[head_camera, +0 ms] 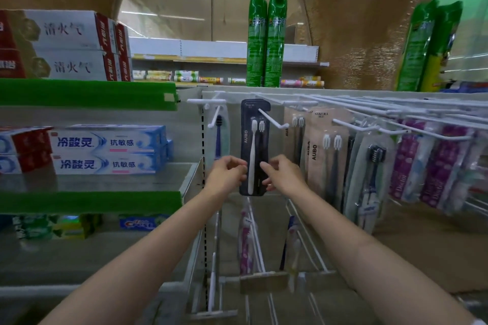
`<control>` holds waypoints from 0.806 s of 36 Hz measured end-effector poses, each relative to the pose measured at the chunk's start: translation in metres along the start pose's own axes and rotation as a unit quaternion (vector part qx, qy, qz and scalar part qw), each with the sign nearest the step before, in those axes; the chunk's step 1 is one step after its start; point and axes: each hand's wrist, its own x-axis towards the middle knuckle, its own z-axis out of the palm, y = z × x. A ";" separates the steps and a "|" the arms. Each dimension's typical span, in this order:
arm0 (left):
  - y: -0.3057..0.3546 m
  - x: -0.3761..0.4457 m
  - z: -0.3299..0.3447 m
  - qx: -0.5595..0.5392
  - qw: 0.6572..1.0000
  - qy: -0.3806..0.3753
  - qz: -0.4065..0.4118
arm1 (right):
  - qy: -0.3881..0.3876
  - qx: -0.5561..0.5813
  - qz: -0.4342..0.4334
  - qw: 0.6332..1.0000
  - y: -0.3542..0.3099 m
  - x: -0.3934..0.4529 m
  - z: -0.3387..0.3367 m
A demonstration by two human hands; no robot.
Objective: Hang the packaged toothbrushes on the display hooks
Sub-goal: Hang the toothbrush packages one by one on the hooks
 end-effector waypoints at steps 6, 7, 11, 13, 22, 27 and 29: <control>0.000 -0.010 0.022 0.007 1.000 -0.028 0.001 | 0.076 -0.021 -0.068 0.995 0.004 -0.059 -0.037; 0.002 -0.012 0.026 0.003 1.000 -0.030 0.003 | 0.096 -0.028 -0.076 0.992 0.004 -0.067 -0.046; 0.014 -0.022 0.049 0.046 0.996 -0.061 0.038 | 0.126 -0.039 -0.063 0.989 0.004 -0.085 -0.072; 0.022 -0.026 0.059 0.057 0.993 -0.084 0.060 | 0.126 -0.037 -0.053 0.990 0.006 -0.089 -0.081; 0.038 -0.025 0.096 0.003 0.986 -0.154 0.067 | 0.082 -0.083 0.001 0.993 0.012 -0.087 -0.104; 0.038 -0.034 0.104 0.036 0.981 -0.146 0.120 | 0.058 -0.067 0.055 0.995 0.015 -0.082 -0.104; 0.038 -0.045 0.105 0.046 0.978 -0.150 0.135 | 0.053 -0.061 0.073 0.994 0.020 -0.080 -0.104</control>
